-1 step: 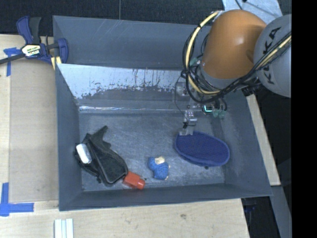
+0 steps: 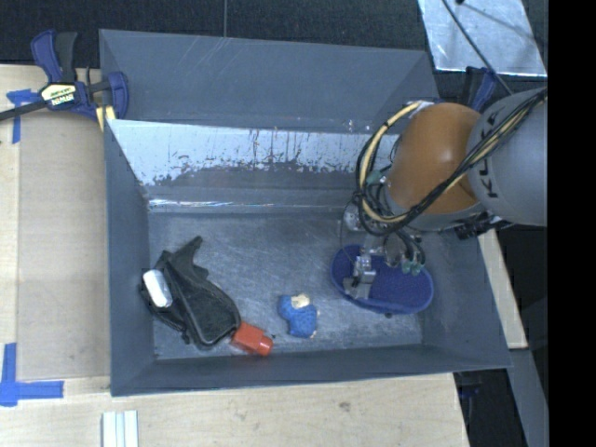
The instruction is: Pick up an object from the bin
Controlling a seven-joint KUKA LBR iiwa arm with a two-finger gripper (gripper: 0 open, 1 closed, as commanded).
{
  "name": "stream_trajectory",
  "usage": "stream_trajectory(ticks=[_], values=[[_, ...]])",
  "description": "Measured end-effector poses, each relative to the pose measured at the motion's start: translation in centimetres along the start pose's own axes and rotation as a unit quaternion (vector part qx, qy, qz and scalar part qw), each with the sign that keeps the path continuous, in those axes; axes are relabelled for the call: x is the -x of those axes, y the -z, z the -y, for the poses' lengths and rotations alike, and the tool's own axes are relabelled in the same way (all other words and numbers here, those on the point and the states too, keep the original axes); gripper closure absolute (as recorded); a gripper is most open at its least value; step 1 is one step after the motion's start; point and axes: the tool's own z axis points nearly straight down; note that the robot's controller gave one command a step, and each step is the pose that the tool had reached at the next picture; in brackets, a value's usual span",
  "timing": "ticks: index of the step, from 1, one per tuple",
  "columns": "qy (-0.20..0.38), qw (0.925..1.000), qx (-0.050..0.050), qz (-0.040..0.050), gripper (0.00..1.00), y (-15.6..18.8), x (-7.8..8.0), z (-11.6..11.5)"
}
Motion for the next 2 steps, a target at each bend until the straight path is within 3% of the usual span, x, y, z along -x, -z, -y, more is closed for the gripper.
stream_trajectory(ticks=[1,2], values=[[0.002,1.0000,0.000,0.0050,1.00,0.54,0.29,-0.19],[0.002,1.0000,0.000,0.0045,0.00,0.50,0.26,-0.18]])
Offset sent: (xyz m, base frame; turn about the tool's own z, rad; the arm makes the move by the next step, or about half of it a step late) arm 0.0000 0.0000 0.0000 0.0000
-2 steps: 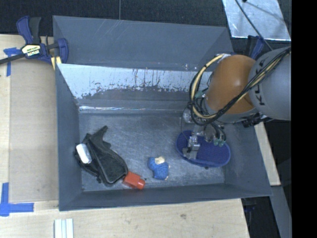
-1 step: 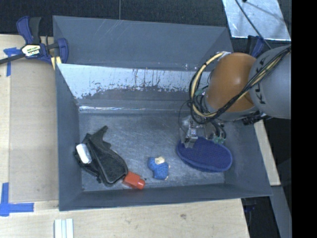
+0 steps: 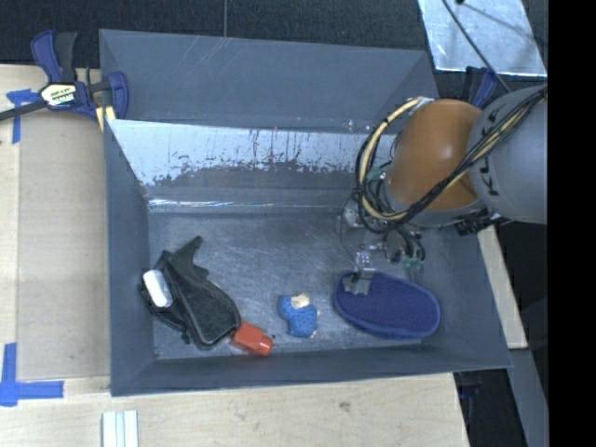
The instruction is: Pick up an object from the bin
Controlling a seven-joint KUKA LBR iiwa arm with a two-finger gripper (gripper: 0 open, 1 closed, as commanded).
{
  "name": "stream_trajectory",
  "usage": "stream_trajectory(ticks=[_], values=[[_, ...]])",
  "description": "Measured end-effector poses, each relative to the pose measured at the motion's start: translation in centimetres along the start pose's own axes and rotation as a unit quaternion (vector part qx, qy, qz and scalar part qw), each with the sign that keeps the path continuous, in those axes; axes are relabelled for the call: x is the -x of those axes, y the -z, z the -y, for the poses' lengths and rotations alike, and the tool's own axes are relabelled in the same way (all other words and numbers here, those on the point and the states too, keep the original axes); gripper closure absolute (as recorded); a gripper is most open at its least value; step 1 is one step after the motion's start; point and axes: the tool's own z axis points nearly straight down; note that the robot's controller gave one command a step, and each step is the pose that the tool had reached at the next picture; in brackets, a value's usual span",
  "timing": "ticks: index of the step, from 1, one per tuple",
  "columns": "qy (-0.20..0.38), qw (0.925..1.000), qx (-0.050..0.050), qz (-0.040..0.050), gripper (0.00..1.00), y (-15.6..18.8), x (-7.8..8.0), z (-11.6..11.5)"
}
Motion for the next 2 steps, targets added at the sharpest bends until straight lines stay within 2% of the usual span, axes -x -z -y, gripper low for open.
stream_trajectory(ticks=[1,2], values=[[-0.006,1.0000,0.000,0.0022,0.00,4.1,0.6,-3.1],[0.052,0.9986,0.001,-0.0029,0.00,-2.1,-5.3,2.5]])
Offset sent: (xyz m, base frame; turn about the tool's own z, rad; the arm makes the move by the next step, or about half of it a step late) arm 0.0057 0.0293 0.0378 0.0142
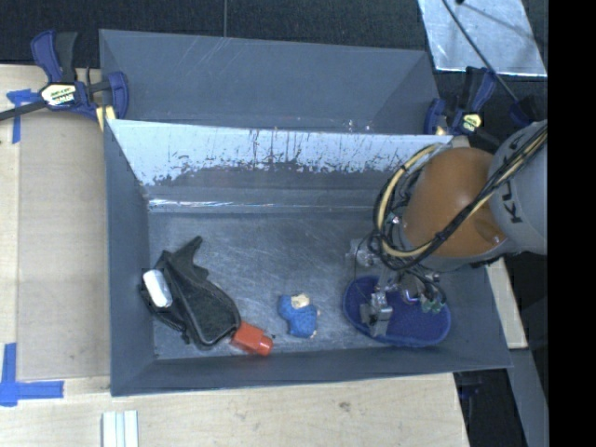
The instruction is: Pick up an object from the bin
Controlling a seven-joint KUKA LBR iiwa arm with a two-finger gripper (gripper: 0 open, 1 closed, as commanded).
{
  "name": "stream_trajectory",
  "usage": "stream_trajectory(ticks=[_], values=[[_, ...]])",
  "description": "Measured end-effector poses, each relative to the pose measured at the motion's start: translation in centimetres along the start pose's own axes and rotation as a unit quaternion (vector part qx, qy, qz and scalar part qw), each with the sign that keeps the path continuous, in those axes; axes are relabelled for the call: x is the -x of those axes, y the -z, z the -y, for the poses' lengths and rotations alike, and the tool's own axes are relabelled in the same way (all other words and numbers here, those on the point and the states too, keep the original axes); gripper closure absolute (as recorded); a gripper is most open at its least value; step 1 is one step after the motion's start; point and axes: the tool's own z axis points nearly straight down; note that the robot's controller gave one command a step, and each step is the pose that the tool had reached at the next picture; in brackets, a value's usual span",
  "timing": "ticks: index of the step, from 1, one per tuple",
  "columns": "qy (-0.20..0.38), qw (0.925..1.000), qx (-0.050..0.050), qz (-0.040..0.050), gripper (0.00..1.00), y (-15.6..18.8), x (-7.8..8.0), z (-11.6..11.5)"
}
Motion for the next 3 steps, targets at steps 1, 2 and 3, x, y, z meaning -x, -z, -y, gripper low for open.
stream_trajectory(ticks=[1,2,3], values=[[0.002,1.0000,-0.001,0.0064,1.00,0.4,0.5,-0.1],[0.014,0.9999,-0.003,0.0072,1.00,15.8,-0.2,1.6],[0.053,0.9986,-0.001,-0.0013,1.00,8.0,-1.0,4.6]])
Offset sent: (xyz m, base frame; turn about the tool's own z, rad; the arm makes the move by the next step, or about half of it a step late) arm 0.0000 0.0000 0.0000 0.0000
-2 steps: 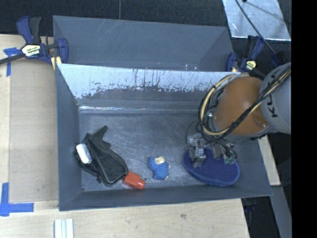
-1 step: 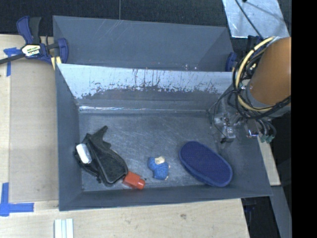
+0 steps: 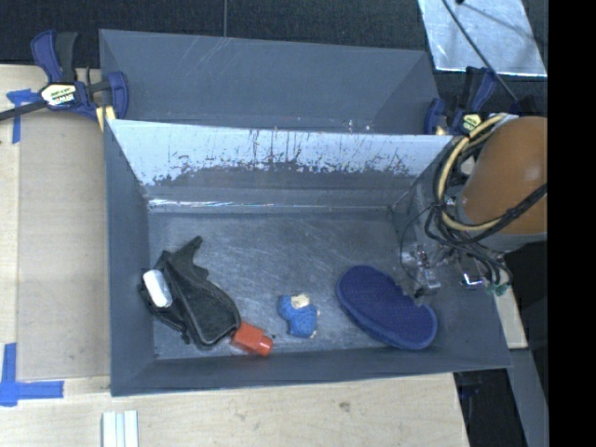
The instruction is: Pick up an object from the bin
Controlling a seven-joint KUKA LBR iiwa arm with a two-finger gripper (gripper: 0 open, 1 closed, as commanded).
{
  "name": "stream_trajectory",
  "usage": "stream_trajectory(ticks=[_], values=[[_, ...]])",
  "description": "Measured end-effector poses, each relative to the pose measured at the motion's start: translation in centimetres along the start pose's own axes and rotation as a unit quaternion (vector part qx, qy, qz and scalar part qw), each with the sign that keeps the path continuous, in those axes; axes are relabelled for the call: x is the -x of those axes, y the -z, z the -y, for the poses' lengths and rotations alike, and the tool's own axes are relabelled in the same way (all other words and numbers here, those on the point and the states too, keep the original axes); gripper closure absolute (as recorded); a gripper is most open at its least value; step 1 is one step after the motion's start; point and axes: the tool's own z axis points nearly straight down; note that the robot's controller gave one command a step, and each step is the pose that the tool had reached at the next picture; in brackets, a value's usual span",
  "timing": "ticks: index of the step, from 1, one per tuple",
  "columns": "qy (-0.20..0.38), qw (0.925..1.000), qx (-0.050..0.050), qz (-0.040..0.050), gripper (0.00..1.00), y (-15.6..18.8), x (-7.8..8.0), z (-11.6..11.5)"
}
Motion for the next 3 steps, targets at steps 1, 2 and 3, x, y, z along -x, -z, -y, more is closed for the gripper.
stream_trajectory(ticks=[1,2,3], values=[[0.000,1.0000,-0.001,0.0036,0.00,0.4,0.2,-0.1],[-0.054,0.9985,-0.003,0.0080,0.00,-7.7,-0.7,-3.0],[-0.052,0.9985,-0.003,0.0176,1.00,-7.3,-0.2,-3.1]])
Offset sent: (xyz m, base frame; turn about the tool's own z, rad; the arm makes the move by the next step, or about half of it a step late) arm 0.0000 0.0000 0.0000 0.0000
